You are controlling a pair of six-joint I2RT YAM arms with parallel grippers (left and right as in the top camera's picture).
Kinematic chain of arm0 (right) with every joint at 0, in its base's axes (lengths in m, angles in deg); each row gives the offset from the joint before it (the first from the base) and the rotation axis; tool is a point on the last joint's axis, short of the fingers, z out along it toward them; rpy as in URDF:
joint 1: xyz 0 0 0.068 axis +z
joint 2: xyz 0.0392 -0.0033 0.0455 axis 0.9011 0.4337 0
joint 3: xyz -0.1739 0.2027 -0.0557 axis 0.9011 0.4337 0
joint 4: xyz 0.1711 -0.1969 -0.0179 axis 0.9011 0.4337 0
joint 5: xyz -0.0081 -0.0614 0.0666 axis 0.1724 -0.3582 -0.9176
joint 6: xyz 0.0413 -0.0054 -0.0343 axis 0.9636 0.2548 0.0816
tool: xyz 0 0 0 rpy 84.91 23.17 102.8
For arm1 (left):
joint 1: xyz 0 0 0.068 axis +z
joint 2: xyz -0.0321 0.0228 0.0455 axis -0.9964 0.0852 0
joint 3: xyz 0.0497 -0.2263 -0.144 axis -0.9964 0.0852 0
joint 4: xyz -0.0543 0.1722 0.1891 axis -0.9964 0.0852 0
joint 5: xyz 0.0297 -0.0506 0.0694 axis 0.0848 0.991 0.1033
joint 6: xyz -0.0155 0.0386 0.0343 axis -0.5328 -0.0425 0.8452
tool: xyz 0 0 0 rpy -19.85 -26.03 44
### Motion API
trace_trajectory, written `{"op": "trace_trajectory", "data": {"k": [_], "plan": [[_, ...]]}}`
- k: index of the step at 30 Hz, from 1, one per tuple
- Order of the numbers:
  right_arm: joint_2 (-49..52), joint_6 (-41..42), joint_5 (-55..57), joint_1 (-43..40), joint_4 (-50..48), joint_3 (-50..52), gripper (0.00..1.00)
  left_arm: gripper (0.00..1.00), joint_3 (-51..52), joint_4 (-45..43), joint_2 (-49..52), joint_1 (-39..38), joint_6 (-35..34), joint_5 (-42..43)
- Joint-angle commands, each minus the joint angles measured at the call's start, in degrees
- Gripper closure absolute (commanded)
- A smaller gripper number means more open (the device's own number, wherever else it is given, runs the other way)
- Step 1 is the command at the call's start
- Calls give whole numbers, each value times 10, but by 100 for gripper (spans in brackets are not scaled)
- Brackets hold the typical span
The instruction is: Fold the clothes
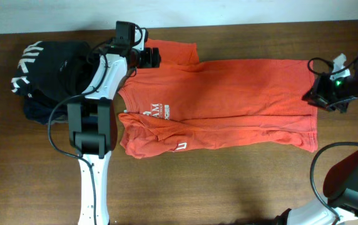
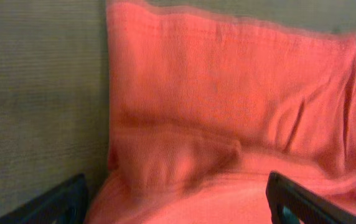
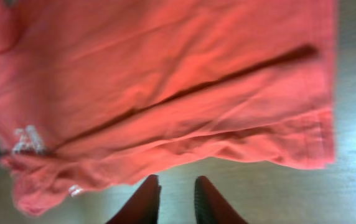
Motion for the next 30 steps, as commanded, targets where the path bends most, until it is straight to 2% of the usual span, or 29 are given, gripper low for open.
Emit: {"op": "trace_trajectory", "data": {"k": [1,2,3,4,11,16,18,20,23,25,26,28,30], "plan": [[37,66,56,0,5,-2,70,7,-64,75,-108,13,41,-6],[49,83,57,-4,3,-2,60,2,-77,109,-134,15,44,-23],[57,93,62,-9,1,-2,57,1,-81,125,-148,15,46,-35],[83,112,75,-39,0,-2,54,1,-87,178,-209,15,64,-58],[115,97,75,-141,-1,44,54,1,-87,352,-355,14,68,-56],[115,88,19,-183,-62,137,51,1,-87,487,-378,11,67,-56],[115,84,0,-182,-101,181,43,1,-85,545,-377,11,67,-56],[115,87,-5,-176,-130,217,36,1,-85,573,-377,11,68,-56],[115,99,-46,-171,-188,271,36,1,-85,617,-377,10,72,-56],[115,99,-54,-172,-197,279,36,1,-75,617,-382,6,71,-53],[115,99,-54,-172,-197,279,43,1,-74,617,-382,1,71,-48],[115,99,-54,-173,-197,276,74,1,-67,617,-382,-14,71,-47],[115,99,-54,-173,-194,271,91,1,-51,617,-382,-25,71,-47]]}}
